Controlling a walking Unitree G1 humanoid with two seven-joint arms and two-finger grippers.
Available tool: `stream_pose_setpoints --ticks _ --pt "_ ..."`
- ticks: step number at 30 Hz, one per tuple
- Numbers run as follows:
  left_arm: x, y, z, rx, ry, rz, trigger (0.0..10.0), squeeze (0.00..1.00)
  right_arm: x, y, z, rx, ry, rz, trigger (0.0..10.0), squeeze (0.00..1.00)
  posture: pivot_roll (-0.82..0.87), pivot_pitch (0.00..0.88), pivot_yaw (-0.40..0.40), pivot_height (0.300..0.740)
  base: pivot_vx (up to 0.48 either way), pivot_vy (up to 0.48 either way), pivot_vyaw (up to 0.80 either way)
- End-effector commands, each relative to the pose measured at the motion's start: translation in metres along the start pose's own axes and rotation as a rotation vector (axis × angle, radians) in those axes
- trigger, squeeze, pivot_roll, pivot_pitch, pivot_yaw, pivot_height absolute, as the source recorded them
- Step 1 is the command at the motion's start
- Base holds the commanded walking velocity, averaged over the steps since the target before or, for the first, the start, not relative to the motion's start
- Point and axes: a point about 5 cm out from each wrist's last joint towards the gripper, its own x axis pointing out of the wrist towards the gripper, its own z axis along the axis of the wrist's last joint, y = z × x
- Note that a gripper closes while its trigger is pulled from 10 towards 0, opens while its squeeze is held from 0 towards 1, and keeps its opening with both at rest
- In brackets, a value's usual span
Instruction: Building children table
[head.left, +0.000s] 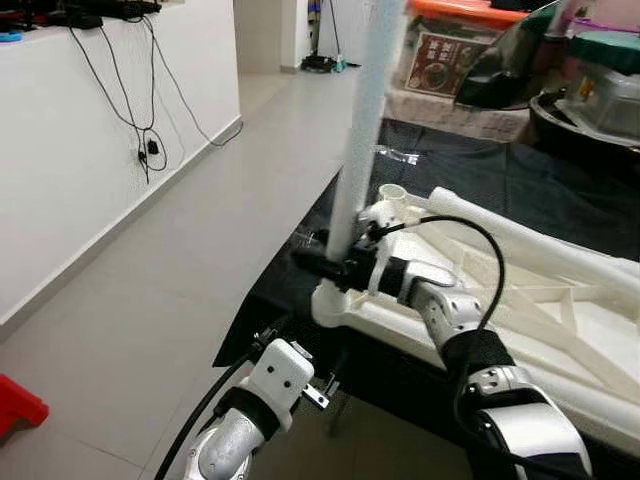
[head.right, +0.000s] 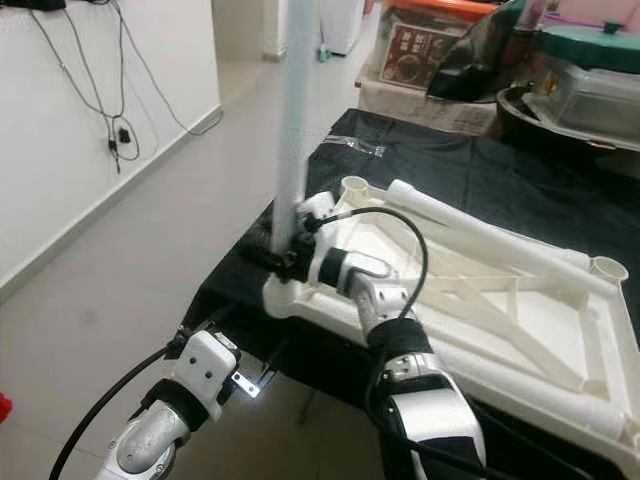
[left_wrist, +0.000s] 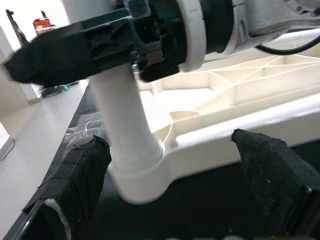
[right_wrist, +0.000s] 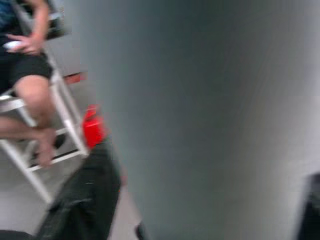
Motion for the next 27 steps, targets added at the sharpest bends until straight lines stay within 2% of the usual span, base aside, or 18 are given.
stream_pose_setpoints --ticks 1,5,8,9,11,12,13,16,17,18,19,21,22,23,25,26,27 --pt "-0.002 -0.004 -0.001 -0.005 0.01 -0.008 10.0 0.0 0.013 0.008 -0.001 -0.017 0.038 0.096 0.0 0.0 0.1 0.047 -0.105 0.74 0.0 0.0 0.0" --pt "-0.002 -0.005 -0.001 -0.007 0.01 -0.008 10.0 0.0 0.016 0.008 0.001 -0.025 0.032 0.094 0.0 0.0 0.1 0.045 -0.108 0.74 0.0 0.0 0.0" --pt "-0.003 -0.006 -0.001 -0.008 0.012 -0.007 10.0 0.0 0.018 -0.001 0.004 -0.073 0.014 -0.072 0.0 0.0 0.1 0.04 -0.108 0.74 0.0 0.0 0.0" --pt "-0.003 -0.006 -0.001 -0.008 0.012 -0.007 10.0 0.0 0.018 -0.001 0.004 -0.073 0.014 -0.072 0.0 0.0 0.1 0.04 -0.108 0.74 0.0 0.0 0.0" --pt "-0.003 -0.006 -0.001 -0.01 0.013 -0.007 10.0 0.0 0.015 -0.015 0.005 -0.088 -0.015 -0.35 0.0 0.0 0.09 0.037 -0.105 0.74 0.0 0.0 0.0" --pt "-0.003 -0.006 -0.001 -0.01 0.013 -0.007 10.0 0.0 0.015 -0.015 0.005 -0.088 -0.015 -0.35 0.0 0.0 0.09 0.037 -0.105 0.74 0.0 0.0 0.0" --pt "-0.004 -0.006 -0.002 -0.01 0.014 -0.008 10.0 0.0 0.013 -0.019 0.006 -0.085 -0.027 -0.434 0.0 0.0 0.09 0.036 -0.104 0.74 0.0 0.0 0.0" --pt "-0.004 -0.006 -0.002 -0.01 0.014 -0.008 10.0 0.0 0.013 -0.019 0.006 -0.085 -0.027 -0.434 0.0 0.0 0.09 0.036 -0.104 0.74 0.0 0.0 0.0" --pt "-0.004 -0.005 -0.002 -0.011 0.015 -0.008 10.0 0.0 0.006 -0.028 0.005 -0.053 -0.052 -0.617 0.0 0.0 0.09 0.035 -0.102 0.74 0.0 0.0 0.0" --pt "-0.004 -0.005 -0.002 -0.011 0.015 -0.008 10.0 0.0 0.006 -0.028 0.005 -0.053 -0.052 -0.617 0.0 0.0 0.09 0.035 -0.102 0.74 0.0 0.0 0.0" --pt "-0.004 -0.005 -0.002 -0.01 0.015 -0.009 10.0 0.0 -0.007 -0.039 0.004 -0.018 -0.086 -0.846 0.0 0.0 0.09 0.034 -0.101 0.74 0.0 0.0 0.0" --pt "-0.004 -0.005 -0.002 -0.01 0.015 -0.009 10.0 0.0 -0.007 -0.039 0.004 -0.018 -0.086 -0.846 0.0 0.0 0.09 0.034 -0.101 0.74 0.0 0.0 0.0" --pt "-0.004 -0.005 -0.003 -0.009 0.016 -0.009 10.0 0.0 -0.031 -0.047 0.001 0.023 -0.143 -1.174 0.0 0.0 0.09 0.033 -0.098 0.74 0.0 0.0 0.0" --pt "-0.004 -0.004 -0.003 -0.008 0.016 -0.01 10.0 0.0 -0.049 -0.048 -0.002 0.075 -0.195 -1.417 0.0 0.0 0.09 0.04 -0.097 0.74 0.0 0.0 0.0" --pt "-0.004 -0.004 -0.003 -0.008 0.016 -0.01 10.0 0.0 -0.049 -0.048 -0.002 0.075 -0.195 -1.417 0.0 0.0 0.09 0.04 -0.097 0.74 0.0 0.0 0.0" --pt "-0.004 -0.004 -0.003 -0.007 0.017 -0.01 10.0 0.0 -0.06 -0.047 -0.005 0.108 -0.225 -1.552 0.0 0.0 0.09 0.04 -0.097 0.74 0.0 0.0 0.0" --pt "-0.004 -0.004 -0.003 -0.007 0.017 -0.01 10.0 0.0 -0.06 -0.047 -0.005 0.108 -0.225 -1.552 0.0 0.0 0.09 0.04 -0.097 0.74 0.0 0.0 0.0"
